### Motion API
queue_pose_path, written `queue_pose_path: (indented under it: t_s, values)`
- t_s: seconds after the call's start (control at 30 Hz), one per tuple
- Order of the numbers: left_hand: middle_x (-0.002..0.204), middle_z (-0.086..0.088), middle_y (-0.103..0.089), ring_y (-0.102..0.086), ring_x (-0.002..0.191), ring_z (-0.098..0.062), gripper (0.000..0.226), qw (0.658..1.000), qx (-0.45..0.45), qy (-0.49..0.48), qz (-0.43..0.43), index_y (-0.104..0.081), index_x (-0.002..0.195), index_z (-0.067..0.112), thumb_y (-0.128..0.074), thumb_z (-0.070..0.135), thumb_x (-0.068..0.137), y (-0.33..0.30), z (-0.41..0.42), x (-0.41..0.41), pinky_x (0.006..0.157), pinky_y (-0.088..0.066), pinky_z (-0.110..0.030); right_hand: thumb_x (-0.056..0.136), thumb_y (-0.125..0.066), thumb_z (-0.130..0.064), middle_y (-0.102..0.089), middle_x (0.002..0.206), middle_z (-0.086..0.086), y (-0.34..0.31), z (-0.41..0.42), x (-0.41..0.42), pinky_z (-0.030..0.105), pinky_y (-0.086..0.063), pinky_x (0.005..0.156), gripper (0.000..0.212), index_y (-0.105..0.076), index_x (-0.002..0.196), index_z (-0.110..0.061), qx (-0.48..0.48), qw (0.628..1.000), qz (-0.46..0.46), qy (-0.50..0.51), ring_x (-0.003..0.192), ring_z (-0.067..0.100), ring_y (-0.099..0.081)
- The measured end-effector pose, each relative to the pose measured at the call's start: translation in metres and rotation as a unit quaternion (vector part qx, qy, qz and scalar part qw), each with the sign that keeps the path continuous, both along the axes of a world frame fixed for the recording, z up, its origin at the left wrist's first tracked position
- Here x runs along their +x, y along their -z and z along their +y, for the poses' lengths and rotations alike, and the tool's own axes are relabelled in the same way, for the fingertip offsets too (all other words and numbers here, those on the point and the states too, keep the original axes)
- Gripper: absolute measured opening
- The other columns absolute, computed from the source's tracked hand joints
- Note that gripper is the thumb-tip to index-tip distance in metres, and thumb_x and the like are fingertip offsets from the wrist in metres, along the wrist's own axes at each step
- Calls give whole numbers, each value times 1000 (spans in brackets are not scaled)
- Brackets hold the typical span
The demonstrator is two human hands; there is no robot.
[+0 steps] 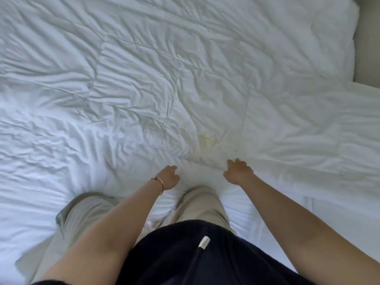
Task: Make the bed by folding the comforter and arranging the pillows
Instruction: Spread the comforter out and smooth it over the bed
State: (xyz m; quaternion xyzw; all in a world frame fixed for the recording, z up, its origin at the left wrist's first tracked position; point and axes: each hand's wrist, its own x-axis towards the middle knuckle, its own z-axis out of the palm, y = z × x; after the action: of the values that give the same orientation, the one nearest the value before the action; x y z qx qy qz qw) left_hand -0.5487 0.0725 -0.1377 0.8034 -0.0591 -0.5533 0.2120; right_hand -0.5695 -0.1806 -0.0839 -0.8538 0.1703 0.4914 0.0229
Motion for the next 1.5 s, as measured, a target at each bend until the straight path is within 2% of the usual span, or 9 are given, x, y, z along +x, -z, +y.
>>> queue_pose_path:
  t_s: [0.17,0.4,0.67,0.9,1.03,1.13,1.33,1.43,1.5]
  values:
    - [150,-8,-36,-44,131,-23,51,992,-86,-84,-33,-32,148,17,-40,22,99,-23,106,-3,109,-36,-35,101,-39,-32,-38,149,9,-12,130,-11,36,-37,105,48,-35,147,-20,106,989,-36,102,134,25,-39]
    - [142,-7,-46,-48,125,-24,47,998,-52,-10,-18,-39,143,15,-41,25,97,-28,247,37,104,-40,-37,100,-45,-31,-42,148,8,0,302,-34,29,-30,108,43,-46,141,-17,121,973,2,195,134,24,-40]
    - [141,-3,-46,-50,123,-22,52,995,-18,91,37,-39,142,18,-49,32,93,14,311,44,103,-42,-40,97,-51,-39,-42,148,8,24,397,-14,36,-36,108,55,-39,145,-17,141,929,-40,341,133,25,-42]
    - [151,10,-27,-19,140,-19,69,958,71,186,-204,-34,140,38,-48,69,80,79,346,79,103,-30,-48,94,-42,-57,-33,152,3,29,432,-19,42,-37,104,70,-23,151,-20,27,981,-41,188,137,26,-33]
    - [137,9,-34,-23,130,-23,66,947,69,176,-260,-39,123,40,-58,72,69,112,344,74,90,-29,-48,93,-43,-57,12,162,-10,76,444,-8,44,-17,118,80,6,154,-37,37,986,-49,154,150,20,4]
    - [140,11,-34,-23,132,-21,74,936,29,182,-299,-35,127,42,-65,68,64,134,365,70,91,-26,-47,92,-44,-58,27,158,-11,113,459,-7,46,-7,120,85,18,149,-44,43,986,-75,140,148,19,16]
    - [162,7,-8,2,148,-15,85,899,-30,229,-373,-17,152,38,-48,68,80,151,400,30,114,-3,-43,90,-52,-53,26,157,-16,142,445,-8,46,-24,117,88,12,150,-47,85,986,-60,132,149,19,13]
    - [159,11,11,18,145,-10,71,912,1,197,-359,-12,151,41,-38,61,89,143,406,5,116,15,-42,93,-53,-48,23,158,-17,133,435,-13,46,-29,113,84,8,152,-44,106,986,-67,107,149,16,9]
    - [160,12,10,18,146,-9,63,933,31,148,-326,-14,150,43,-36,55,93,133,410,-18,117,13,-41,95,-53,-44,15,161,-15,121,437,-35,43,-26,115,81,2,154,-37,143,978,-90,126,149,16,1]
